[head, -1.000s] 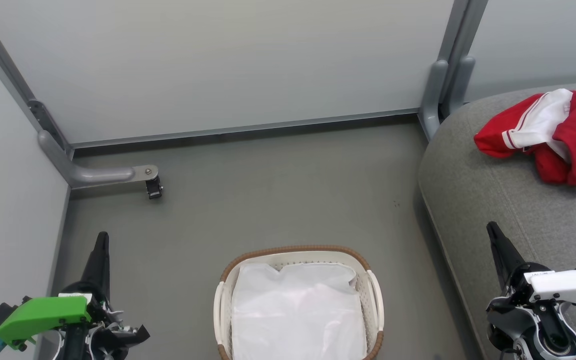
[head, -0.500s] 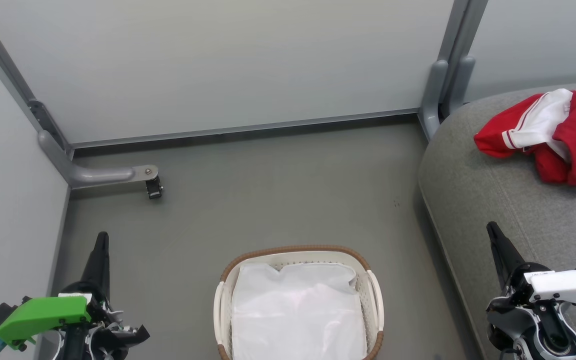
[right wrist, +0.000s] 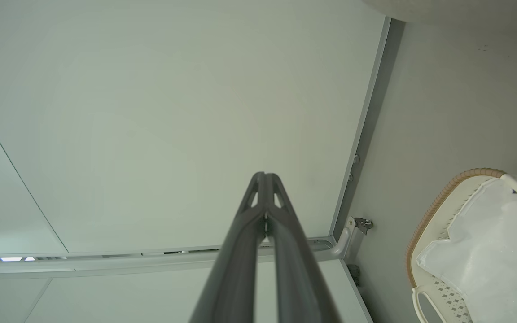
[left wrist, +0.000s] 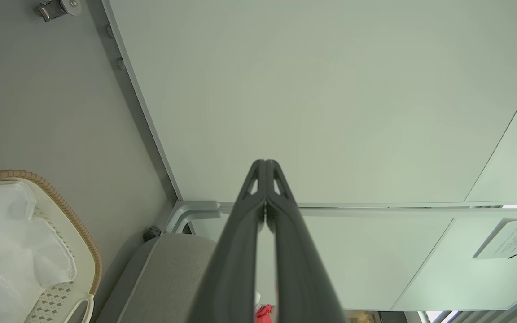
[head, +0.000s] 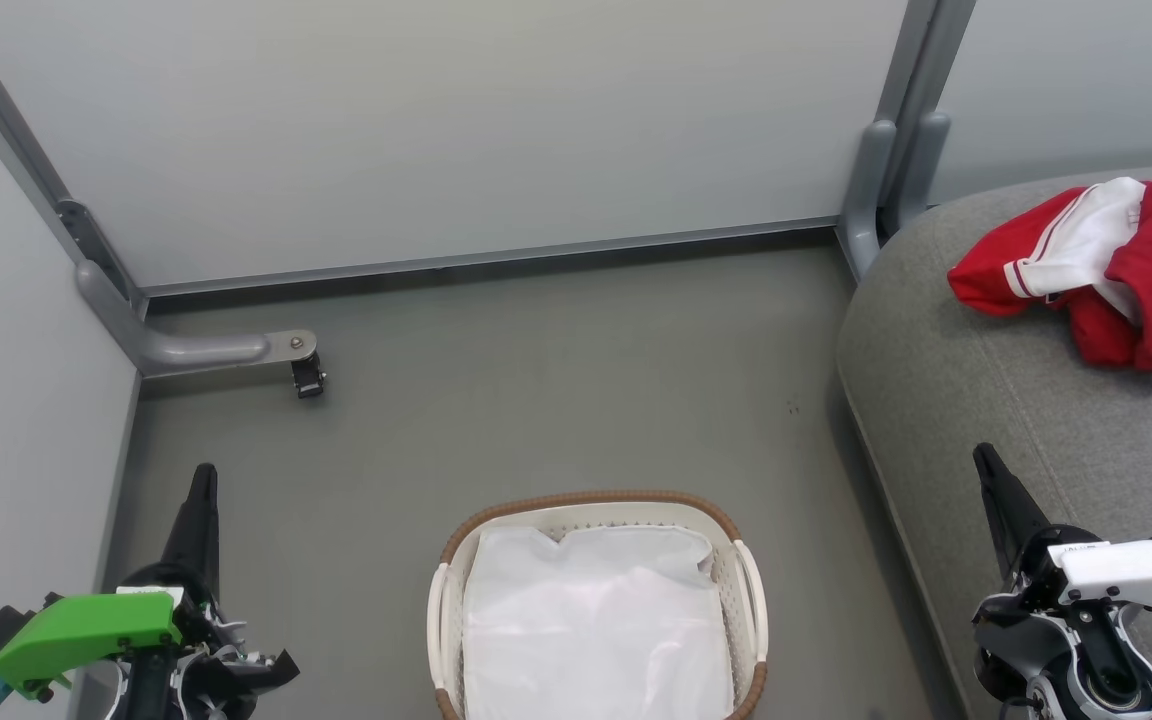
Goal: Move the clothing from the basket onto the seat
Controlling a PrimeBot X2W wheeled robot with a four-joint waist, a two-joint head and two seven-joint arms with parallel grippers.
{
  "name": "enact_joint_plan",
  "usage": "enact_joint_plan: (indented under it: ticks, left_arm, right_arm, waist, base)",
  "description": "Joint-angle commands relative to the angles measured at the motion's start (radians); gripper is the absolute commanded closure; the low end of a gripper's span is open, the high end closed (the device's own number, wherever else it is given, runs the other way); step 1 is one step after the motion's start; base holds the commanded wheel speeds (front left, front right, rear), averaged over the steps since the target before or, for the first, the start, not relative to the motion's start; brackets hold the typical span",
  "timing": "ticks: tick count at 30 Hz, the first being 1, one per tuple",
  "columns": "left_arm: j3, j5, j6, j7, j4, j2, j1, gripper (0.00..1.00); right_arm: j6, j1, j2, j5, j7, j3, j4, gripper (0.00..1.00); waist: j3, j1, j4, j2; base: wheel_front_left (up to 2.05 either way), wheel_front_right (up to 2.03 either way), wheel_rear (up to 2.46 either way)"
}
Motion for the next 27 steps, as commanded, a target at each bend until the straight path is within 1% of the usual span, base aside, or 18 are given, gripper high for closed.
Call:
enact_joint_plan:
  ticks: [1, 27]
  left_arm:
    - [0.003, 0.004, -0.004, 0.004, -0.001, 0.003, -0.01, 1.0]
    - [0.004, 0.005, -0.004, 0.004, -0.001, 0.002, -0.01, 1.0]
  right_arm:
    - [0.0, 0.01, -0.006, 0.004, 0.003, -0.002, -0.004, 1.0]
    - [0.0, 0.01, -0.006, 0.004, 0.003, -0.002, -0.004, 1.0]
  waist:
    - [0.0, 0.0, 0.0, 0.0]
    - [0.0, 0.0, 0.0, 0.0]
  base:
    - [0.0, 0.0, 0.0]
    - [0.0, 0.0, 0.0]
